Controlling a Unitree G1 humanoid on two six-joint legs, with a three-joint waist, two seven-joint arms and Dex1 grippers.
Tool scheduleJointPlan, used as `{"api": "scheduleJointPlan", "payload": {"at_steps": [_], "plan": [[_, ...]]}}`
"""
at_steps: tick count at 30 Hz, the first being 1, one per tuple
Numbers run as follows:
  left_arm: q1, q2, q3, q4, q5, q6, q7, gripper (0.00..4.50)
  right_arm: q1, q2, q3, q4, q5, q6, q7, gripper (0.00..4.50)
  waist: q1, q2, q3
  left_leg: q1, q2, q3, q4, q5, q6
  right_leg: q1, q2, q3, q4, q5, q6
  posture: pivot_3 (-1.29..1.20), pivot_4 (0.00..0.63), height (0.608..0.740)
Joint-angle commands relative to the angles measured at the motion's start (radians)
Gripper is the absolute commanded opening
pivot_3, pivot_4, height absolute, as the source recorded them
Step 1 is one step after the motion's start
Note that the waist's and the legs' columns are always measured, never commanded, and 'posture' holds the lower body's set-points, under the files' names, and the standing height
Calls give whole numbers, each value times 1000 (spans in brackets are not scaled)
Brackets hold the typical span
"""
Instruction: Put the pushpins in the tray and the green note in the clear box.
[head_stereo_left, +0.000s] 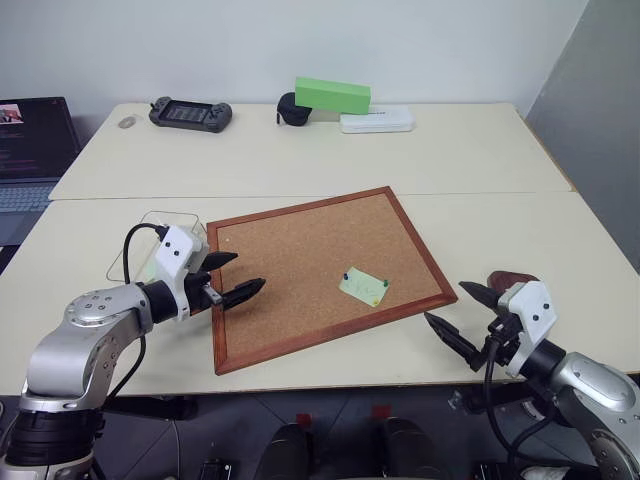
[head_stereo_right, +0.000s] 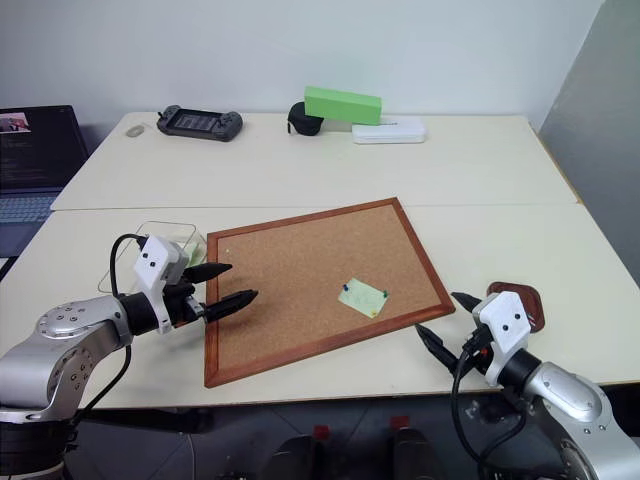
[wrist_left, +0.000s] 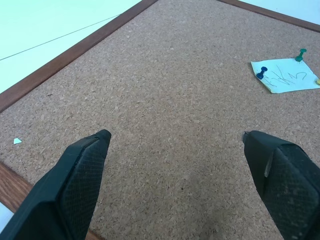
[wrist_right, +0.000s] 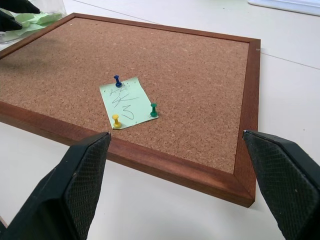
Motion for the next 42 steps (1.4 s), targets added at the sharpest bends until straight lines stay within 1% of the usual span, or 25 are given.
{"api": "scheduleJointPlan", "payload": {"at_steps": [1, 6, 14, 16, 17, 21, 24, 27, 31, 37, 38, 42], "plan": [[-1, 1, 16, -38, -14, -8, -4, 4469, 3, 0, -6, -23, -4, -29, 3, 4500, 0, 0, 0, 0, 0, 0, 0, 0, 0, 0, 0, 0, 0, 0, 0, 0, 150, 740], [-8, -3, 26, -38, -49, 26, -8, 4469, 2, 0, -2, -19, -5, -33, 3, 4500, 0, 0, 0, 0, 0, 0, 0, 0, 0, 0, 0, 0, 0, 0, 0, 0, 150, 740], [-31, -10, -1, -28, -51, -5, -30, 4469, -20, -6, 16, -4, -4, -38, 14, 4500, 0, 0, 0, 0, 0, 0, 0, 0, 0, 0, 0, 0, 0, 0, 0, 0, 150, 740], [-45, -18, -14, -12, -38, -48, -56, 4122, -33, -7, 28, 7, -6, -40, 21, 4500, 0, 0, 0, 0, 0, 0, 0, 0, 0, 0, 0, 0, 0, 0, 0, 0, 150, 740], [-53, -22, -23, -1, -36, -68, -75, 4053, -44, -7, 38, 15, -6, -42, 26, 4500, 0, 0, 0, 0, 0, 0, 0, 0, 0, 0, 0, 0, 0, 0, 0, 0, 150, 740], [-81, -36, -72, 51, -11, -146, -143, 3206, -103, 0, 80, 43, 1, -40, 42, 4500, -1, 0, 0, 0, 0, 0, 0, 0, 0, 0, 1, 0, 0, 0, 0, 0, 150, 740], [-97, -44, -128, 125, 47, -271, -214, 2546, -152, 3, 121, 77, -4, -51, 65, 4500, -2, 0, 0, 0, 0, 0, 0, 0, 0, 0, 1, 0, 0, 0, 0, 0, 150, 740], [-132, -61, -155, 183, 69, -342, -259, 1962, -187, -6, 158, 116, -22, -81, 101, 4500, 0, 0, 0, 0, -1, 0, 0, 0, 0, 0, 2, 0, 0, 0, 0, 0, 150, 740], [-163, -74, -190, 231, 76, -392, -333, 1185, -238, -27, 219, 175, -65, -148, 171, 4500, 0, 0, 0, 0, -1, 0, 0, 0, 0, 0, 2, -1, 0, 0, 0, 0, 150, 740], [-208, -96, -226, 310, 106, -455, -391, 98, -335, -16, 262, 296, -97, -199, 224, 4500, -2, 0, 0, 0, -1, 0, 1, 0, 0, 0, 2, -1, 0, 0, 0, 0, 150, 740], [-218, -103, -232, 328, 113, -466, -394, 37, -353, -11, 268, 316, -101, -204, 228, 4500, -1, 0, 0, 0, -1, 0, 1, 0, 0, 0, 3, -1, 1, 0, 0, 0, 150, 740], [-232, -129, -243, 367, 131, -482, -390, 37, -395, 15, 276, 355, -94, -197, 228, 4500, -1, 0, 0, 0, -1, 0, 1, 0, 0, 0, 3, -1, 1, 0, 0, 0, 150, 740]]}}
